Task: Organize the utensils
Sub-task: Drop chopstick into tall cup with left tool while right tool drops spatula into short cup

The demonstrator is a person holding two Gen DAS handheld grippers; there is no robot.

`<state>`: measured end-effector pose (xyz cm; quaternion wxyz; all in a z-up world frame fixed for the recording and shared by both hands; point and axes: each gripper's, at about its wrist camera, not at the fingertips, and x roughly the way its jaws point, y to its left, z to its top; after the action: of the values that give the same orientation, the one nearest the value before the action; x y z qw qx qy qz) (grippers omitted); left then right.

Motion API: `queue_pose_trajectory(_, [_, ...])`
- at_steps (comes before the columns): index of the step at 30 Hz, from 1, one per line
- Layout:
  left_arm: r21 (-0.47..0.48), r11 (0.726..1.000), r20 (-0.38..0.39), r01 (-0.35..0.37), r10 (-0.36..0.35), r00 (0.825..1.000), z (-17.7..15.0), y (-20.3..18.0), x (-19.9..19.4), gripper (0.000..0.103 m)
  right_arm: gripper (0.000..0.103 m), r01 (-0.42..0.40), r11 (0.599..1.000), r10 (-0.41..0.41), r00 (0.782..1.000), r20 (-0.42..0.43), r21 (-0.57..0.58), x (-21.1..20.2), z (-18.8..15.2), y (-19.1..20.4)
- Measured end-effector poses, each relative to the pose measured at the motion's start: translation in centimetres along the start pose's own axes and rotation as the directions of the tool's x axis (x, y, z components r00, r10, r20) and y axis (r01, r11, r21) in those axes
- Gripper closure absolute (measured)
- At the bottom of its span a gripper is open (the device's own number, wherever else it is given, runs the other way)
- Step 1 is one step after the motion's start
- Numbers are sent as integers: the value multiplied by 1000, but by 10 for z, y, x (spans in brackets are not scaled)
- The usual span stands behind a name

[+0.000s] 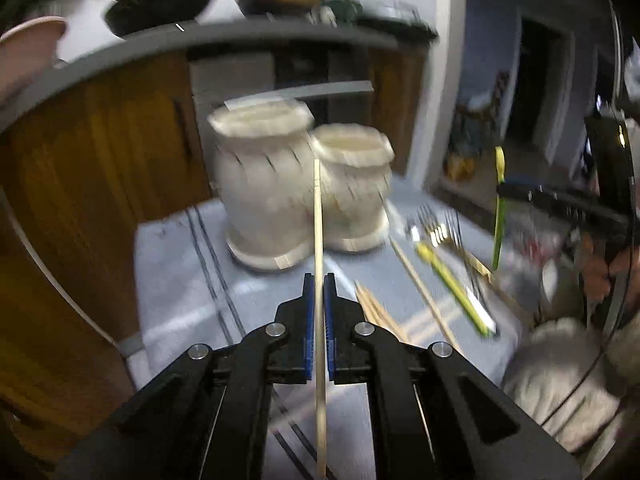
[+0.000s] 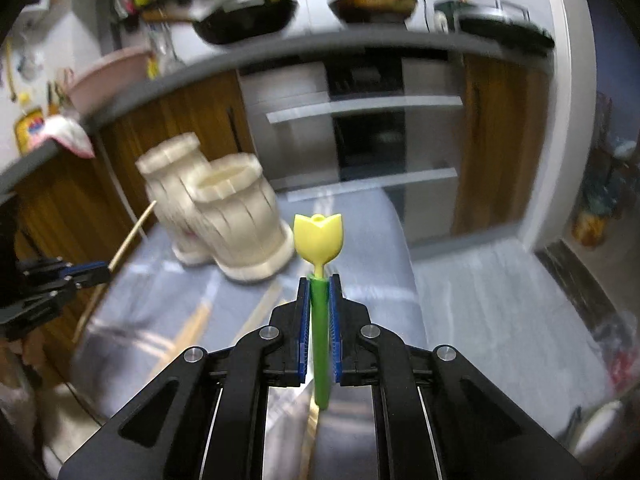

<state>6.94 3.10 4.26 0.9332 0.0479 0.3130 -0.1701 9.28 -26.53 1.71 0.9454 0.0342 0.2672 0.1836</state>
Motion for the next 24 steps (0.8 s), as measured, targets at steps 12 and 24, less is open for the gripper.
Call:
queue_pose_trajectory(12, [-117,993,370,28,18,929,107,32,-25,99,93,-107,994,105,970,220,-3,15,95,45])
queue_pose_trajectory(24, [-165,986,440,-28,99,892,143,48,55,99,93,-83,996,70,966,248,40,65,90,53])
